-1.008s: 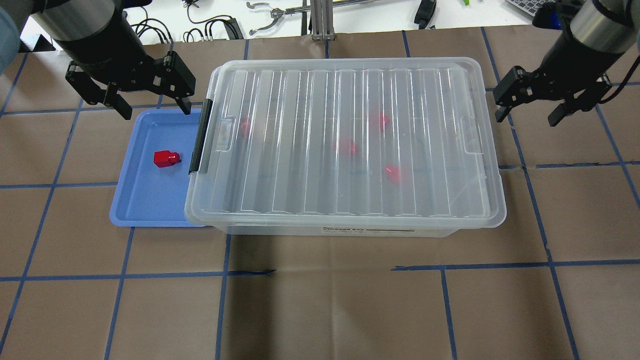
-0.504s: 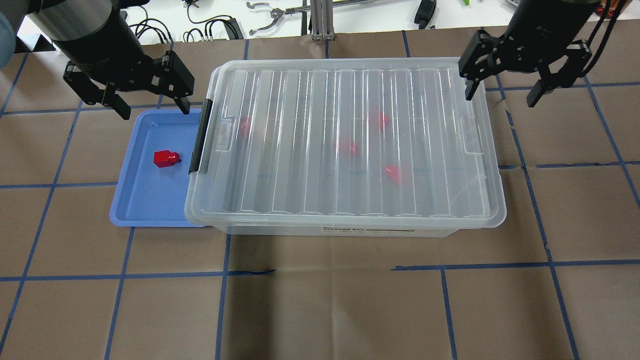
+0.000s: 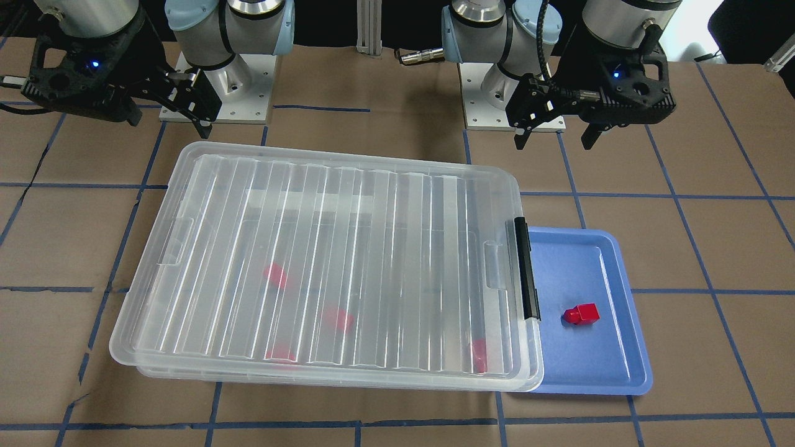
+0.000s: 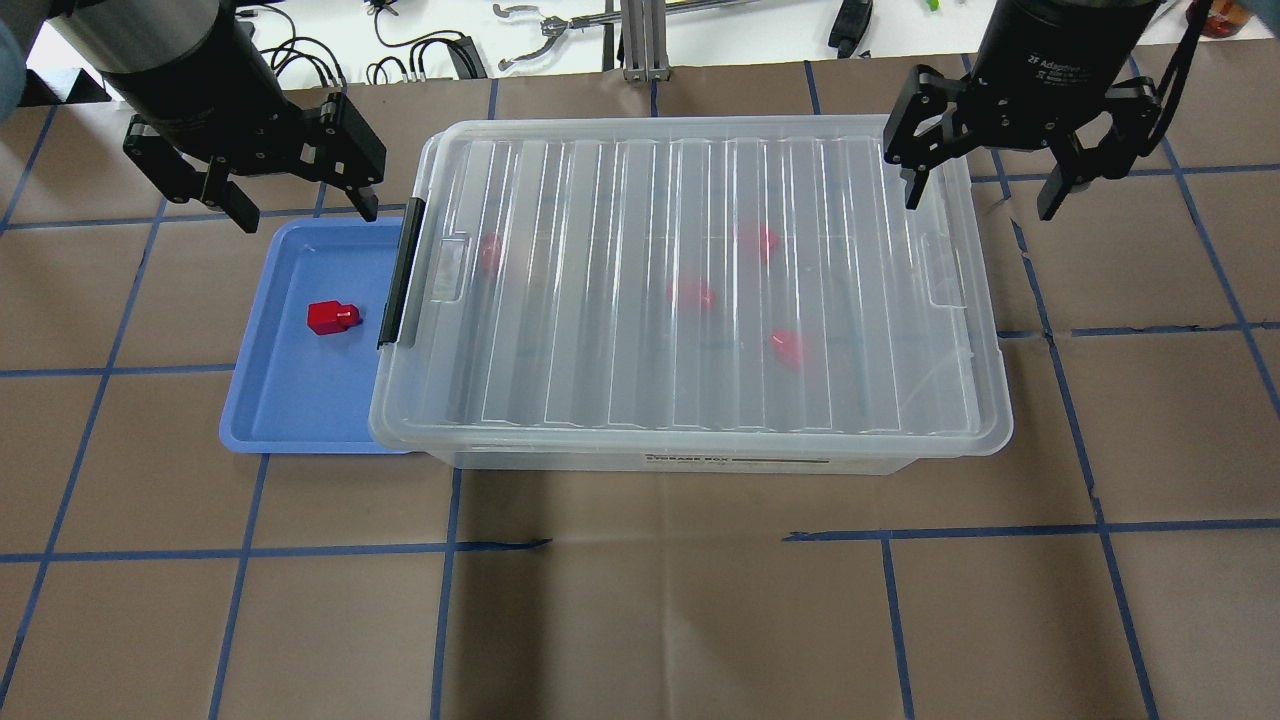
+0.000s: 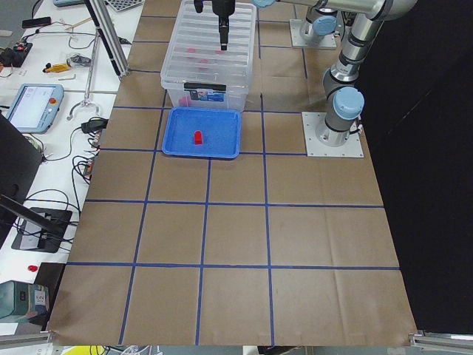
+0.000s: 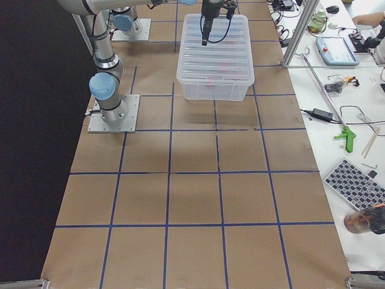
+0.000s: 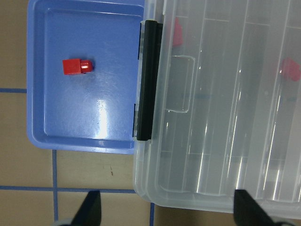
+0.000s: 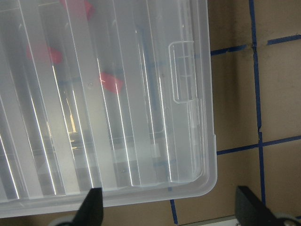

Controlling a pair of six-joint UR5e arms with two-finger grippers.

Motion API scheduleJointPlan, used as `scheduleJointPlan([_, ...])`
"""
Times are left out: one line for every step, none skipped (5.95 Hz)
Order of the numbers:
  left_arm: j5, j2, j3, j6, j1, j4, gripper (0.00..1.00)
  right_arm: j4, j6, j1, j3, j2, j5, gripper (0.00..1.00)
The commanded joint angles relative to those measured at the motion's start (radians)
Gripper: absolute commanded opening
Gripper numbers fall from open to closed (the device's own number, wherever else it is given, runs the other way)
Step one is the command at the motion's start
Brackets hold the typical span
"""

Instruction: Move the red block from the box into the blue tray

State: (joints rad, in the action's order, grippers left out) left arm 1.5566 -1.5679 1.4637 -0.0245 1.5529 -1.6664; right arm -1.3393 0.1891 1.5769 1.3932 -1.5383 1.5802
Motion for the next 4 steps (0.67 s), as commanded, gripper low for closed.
scheduleJointPlan([-0.003,-0.003,-0.012,0.0,-0.007,0.0,0.99,-0.003,0.001,0.002,-0.005,0.001,-0.005,1.0])
scheduleJointPlan([-0.001,-0.003,-0.009,0.0,-0.007,-0.001,0.99,-0.003,0.001,0.002,-0.005,0.003,-0.006,1.0])
scheduleJointPlan([-0.001,-0.001,-0.005,0.0,-0.007,-0.001,0.99,-0.005,0.001,0.002,-0.005,0.004,-0.009,1.0])
scheduleJointPlan([-0.003,-0.004,-0.011,0.0,-0.007,-0.001,0.99,-0.005,0.001,0.002,-0.005,0.004,-0.009,1.0])
